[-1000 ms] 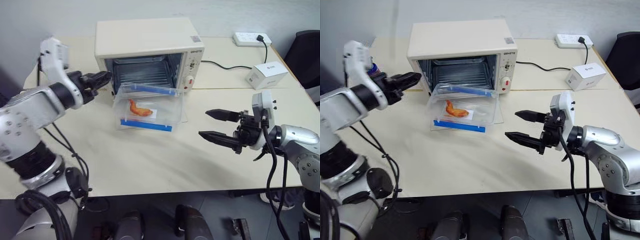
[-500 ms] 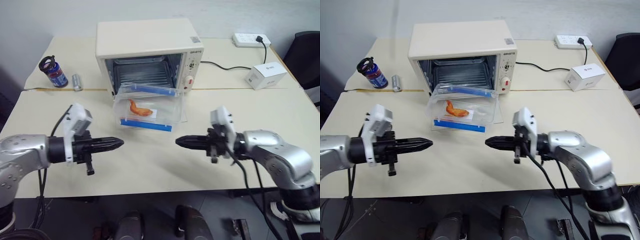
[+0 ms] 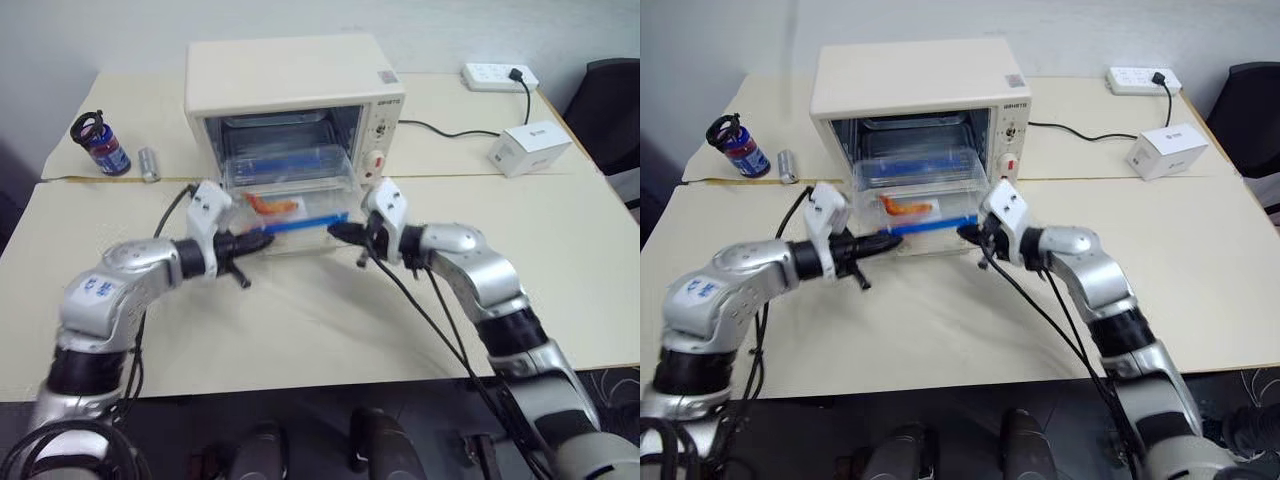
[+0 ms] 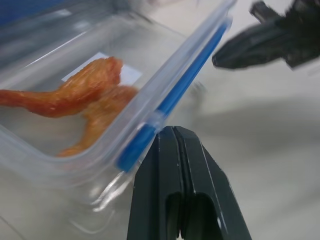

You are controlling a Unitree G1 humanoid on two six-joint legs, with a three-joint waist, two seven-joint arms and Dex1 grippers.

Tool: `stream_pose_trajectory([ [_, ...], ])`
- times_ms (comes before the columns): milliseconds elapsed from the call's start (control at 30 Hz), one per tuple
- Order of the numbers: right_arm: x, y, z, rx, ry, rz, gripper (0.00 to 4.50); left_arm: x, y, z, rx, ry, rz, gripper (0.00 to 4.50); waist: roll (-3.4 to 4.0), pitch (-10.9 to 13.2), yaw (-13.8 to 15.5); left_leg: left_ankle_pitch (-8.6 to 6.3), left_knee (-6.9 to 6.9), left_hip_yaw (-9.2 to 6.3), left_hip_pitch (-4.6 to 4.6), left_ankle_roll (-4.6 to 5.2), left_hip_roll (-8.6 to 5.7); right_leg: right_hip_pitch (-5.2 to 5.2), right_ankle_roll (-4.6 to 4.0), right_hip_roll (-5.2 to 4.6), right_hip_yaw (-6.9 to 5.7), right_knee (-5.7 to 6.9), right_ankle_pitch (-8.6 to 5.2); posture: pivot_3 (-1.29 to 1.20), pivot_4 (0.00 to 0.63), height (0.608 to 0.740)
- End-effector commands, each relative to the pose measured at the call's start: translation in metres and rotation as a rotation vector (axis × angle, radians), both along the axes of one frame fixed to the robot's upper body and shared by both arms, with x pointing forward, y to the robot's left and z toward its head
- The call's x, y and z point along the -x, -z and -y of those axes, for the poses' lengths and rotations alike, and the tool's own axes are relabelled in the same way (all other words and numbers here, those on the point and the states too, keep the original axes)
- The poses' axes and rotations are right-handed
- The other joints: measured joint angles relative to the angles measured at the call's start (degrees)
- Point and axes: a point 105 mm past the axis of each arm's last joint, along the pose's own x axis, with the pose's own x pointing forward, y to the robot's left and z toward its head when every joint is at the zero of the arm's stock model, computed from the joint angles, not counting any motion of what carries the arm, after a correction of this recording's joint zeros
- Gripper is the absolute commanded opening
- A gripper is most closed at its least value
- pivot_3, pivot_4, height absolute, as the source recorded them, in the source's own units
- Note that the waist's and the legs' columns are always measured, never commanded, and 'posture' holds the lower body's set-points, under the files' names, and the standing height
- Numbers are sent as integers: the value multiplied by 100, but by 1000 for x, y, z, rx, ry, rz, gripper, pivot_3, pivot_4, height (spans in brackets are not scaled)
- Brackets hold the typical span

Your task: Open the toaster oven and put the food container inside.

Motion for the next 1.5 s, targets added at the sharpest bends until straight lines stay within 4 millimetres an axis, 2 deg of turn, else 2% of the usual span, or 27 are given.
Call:
stream_pose_trajectory([
  [33, -23, -26, -1, -67, 100, 101, 10, -17, -33, -4, 24, -98, 150, 0, 0, 0, -19, 0, -3, 0, 0, 0, 0, -1, 0, 0, 0, -1, 0, 0, 150, 740],
  [200, -52, -48, -7, -167, 228, 145, 10, -47, -61, -23, 88, -289, 253, 0, 0, 0, -119, 0, -5, -3, -2, 0, 0, -1, 0, -1, -4, 0, 0, 0, 150, 740],
  [333, -52, -52, -5, -202, 211, 140, 10, -50, -70, -33, 121, -327, 274, 0, 1, 0, -161, 0, -15, -5, 0, -1, 1, -2, 0, -2, -6, 0, 0, 0, 150, 740],
  [433, -27, -48, 5, -206, 88, 114, 10, -36, -73, -41, 109, -295, 279, 0, 1, 0, -177, 0, -22, -6, -1, -1, 1, -5, 0, -2, -8, -2, 0, 0, 150, 740],
  [533, 3, -39, 10, -191, -29, 50, 10, -10, -73, -37, 133, -163, 245, 0, 2, 1, -179, 0, -34, -9, -1, -1, 1, -10, 0, -3, -14, -3, 0, 0, 150, 740],
  [600, 15, -33, 9, -171, -71, 25, 10, 8, -72, -30, 151, -59, 222, 0, 3, 1, -179, 0, -34, -19, -1, -1, 1, -10, 0, -5, -14, -4, 0, 0, 150, 740],
  [667, 21, -27, 6, -151, -81, 14, 10, 30, -72, -19, 186, 72, 192, 0, 3, 2, -178, 0, -29, -26, 1, -1, 4, -9, 0, -5, -11, -6, 0, 0, 150, 740],
  [733, 24, -24, 2, -150, -88, -6, 10, 48, -63, -9, 168, 166, 139, 0, 3, 2, -167, 2, -17, -34, 3, -5, 10, -6, 0, -3, -10, -3, 0, 0, 150, 740],
  [833, 27, -24, 1, -151, -100, -21, 10, 58, -43, -1, 96, 225, 67, 0, 4, 2, -138, 3, -13, -41, 13, -8, 13, 0, 0, -1, -5, 6, 0, 0, 150, 740],
  [933, 39, -26, 4, -154, -165, -43, 10, 39, -19, -6, 0, 131, 20, 0, 5, 3, -90, 3, -13, -42, 12, -8, 8, 0, -1, 0, -5, 6, -1, 0, 150, 740],
  [967, 48, -29, 7, -156, -206, -49, 10, 27, -16, -10, -5, 73, 17, 0, 5, 3, -69, 3, -13, -41, 9, -8, 1, 2, -1, -1, -7, 6, -1, 0, 150, 740],
  [1067, 74, -34, 16, -153, -316, -69, 10, -2, -15, -19, 6, -38, 34, 0, 5, 3, 14, -1, -13, -40, 5, 0, -6, 1, -1, -4, -6, 2, -1, 0, 150, 740],
  [1167, 102, -36, 28, -133, -413, -98, 10, -24, -19, -19, 29, -74, 61, 0, 5, 3, 58, -2, -11, -20, -3, 3, -8, 3, -1, -3, -20, -6, 0, 0, 150, 740],
  [1233, 113, -37, 34, -126, -433, -118, 10, -36, -22, -17, 51, -86, 72, 0, 4, 2, 71, -4, -11, -17, -6, 6, -9, 3, 0, -3, -23, -9, 0, 0, 150, 740],
  [1300, 118, -35, 40, -125, -427, -132, 10, -50, -26, -19, 68, -125, 89, 0, 4, 2, 68, -4, -8, -11, -5, 7, -10, 5, 3, -5, -22, -10, 1, 0, 150, 740],
  [1400, 116, -31, 45, -131, -365, -147, 10, -70, -33, -23, 79, -193, 127, 0, 3, 2, 44, -4, 4, -7, -5, 7, -8, 7, 6, -3, -23, -8, 3, 0, 150, 740],
  [1500, 114, -24, 48, -139, -313, -160, 10, -81, -35, -26, 83, -239, 148, 0, 3, 2, 43, -4, 7, -4, -4, 8, -6, 6, 8, -4, -23, -7, 4, 0, 150, 740],
])
